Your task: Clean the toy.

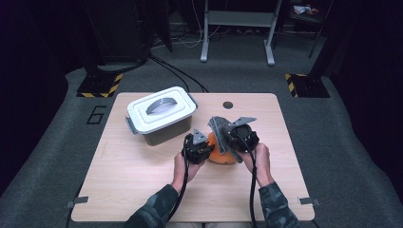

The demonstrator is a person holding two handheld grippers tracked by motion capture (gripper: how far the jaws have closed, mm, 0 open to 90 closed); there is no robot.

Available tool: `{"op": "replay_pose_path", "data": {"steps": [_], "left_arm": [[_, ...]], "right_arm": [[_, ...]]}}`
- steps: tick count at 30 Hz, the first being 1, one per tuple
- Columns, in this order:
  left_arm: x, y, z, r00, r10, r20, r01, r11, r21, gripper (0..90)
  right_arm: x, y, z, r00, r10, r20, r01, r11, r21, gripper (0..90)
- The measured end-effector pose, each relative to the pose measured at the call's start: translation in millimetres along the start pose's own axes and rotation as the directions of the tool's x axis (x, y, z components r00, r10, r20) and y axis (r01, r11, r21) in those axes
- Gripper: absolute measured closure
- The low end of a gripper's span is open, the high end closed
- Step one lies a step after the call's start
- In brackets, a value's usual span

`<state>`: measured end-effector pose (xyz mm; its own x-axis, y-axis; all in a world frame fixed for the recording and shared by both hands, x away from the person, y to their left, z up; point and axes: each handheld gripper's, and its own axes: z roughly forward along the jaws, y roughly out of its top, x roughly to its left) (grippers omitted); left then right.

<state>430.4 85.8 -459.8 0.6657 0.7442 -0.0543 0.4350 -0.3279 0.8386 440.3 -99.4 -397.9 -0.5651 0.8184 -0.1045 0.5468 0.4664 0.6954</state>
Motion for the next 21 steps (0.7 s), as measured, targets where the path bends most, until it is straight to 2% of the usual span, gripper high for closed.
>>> {"op": "replay_pose_path", "data": {"steps": [6,12,17,18,21], "left_arm": [[0.7,-0.5,0.6,1.0000,-0.003,0.004,0.003,1.0000,0.002,76.9],[-0.5,-0.4,1.7,1.0000,0.000,-0.001,0.000,1.0000,0.006,76.9],[0.0,-0.3,1.6,1.0000,-0.001,0.000,0.001,1.0000,0.010,77.0],[0.3,-0.3,1.5,1.0000,-0.001,0.001,0.001,0.9999,0.010,77.0],[0.5,-0.3,1.8,1.0000,-0.003,0.001,0.003,1.0000,0.008,77.0]], "right_arm": [[4.7,1.4,15.8,0.9998,-0.015,-0.010,0.015,1.000,0.011,73.1],[4.0,-1.2,14.4,0.9998,-0.020,0.001,0.020,1.000,0.018,73.4],[1.5,-5.7,12.2,1.0000,0.000,0.008,0.000,0.999,0.032,73.4],[-0.3,-7.1,11.9,0.9999,-0.012,0.010,0.012,0.999,0.030,73.4],[-4.2,-12.8,10.6,0.9998,0.005,0.019,-0.006,0.999,0.042,73.4]]}}
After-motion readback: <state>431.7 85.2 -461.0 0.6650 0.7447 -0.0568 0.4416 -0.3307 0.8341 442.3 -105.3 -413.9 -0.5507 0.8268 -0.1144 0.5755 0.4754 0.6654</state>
